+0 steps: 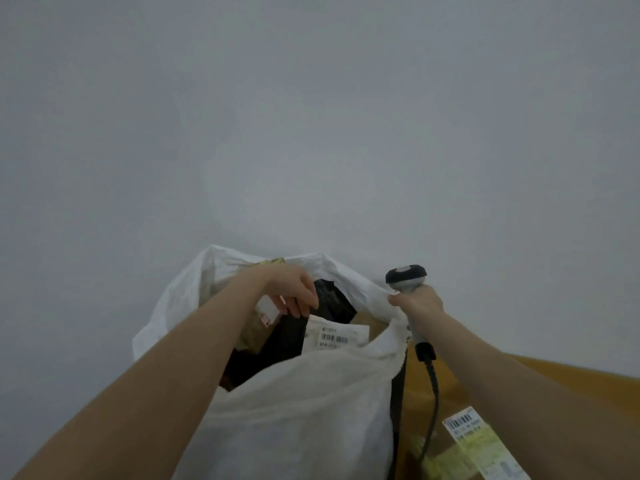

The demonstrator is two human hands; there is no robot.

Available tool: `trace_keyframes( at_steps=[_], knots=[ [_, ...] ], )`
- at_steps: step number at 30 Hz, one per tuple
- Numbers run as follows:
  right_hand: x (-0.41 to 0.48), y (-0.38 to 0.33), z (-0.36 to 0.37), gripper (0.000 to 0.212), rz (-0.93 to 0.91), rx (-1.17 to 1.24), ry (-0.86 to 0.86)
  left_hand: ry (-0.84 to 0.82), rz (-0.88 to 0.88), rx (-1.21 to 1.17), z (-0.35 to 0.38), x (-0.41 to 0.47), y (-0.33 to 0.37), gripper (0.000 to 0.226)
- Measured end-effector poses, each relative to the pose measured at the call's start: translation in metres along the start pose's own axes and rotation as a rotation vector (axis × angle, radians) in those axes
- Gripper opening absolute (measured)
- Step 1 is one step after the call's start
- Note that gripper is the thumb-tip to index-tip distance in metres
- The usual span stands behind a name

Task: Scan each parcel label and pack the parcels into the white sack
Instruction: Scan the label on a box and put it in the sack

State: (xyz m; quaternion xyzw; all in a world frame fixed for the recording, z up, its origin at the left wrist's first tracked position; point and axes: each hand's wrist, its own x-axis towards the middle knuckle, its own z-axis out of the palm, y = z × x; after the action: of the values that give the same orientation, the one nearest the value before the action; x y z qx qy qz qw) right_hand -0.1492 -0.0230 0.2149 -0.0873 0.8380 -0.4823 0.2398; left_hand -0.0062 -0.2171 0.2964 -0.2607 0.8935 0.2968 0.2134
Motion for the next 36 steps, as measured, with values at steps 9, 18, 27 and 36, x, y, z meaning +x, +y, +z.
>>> trace_keyframes(
  at_steps=[9,18,27,36],
  knots=[
    [0.089,-0.033,0.040,0.043,0.093,-0.244,0.008,0.485,-0.005,0.137,-0.091,0.159,-0.069,0.051],
    [0.128,-0.043,0.068,0.020,0.043,-0.301,0.055,0.120,0.090,0.321,-0.081,0.258,-0.089,0.056],
    [0.125,-0.076,0.066,0.014,-0.037,-0.148,0.234,0.157,0.157,-0.178,-0.140,0.213,-0.085,0.012],
    [0.116,-0.074,0.070,0.021,-0.066,-0.105,0.209,-0.173,0.183,0.098,-0.069,0.230,-0.067,0.072]
  ],
)
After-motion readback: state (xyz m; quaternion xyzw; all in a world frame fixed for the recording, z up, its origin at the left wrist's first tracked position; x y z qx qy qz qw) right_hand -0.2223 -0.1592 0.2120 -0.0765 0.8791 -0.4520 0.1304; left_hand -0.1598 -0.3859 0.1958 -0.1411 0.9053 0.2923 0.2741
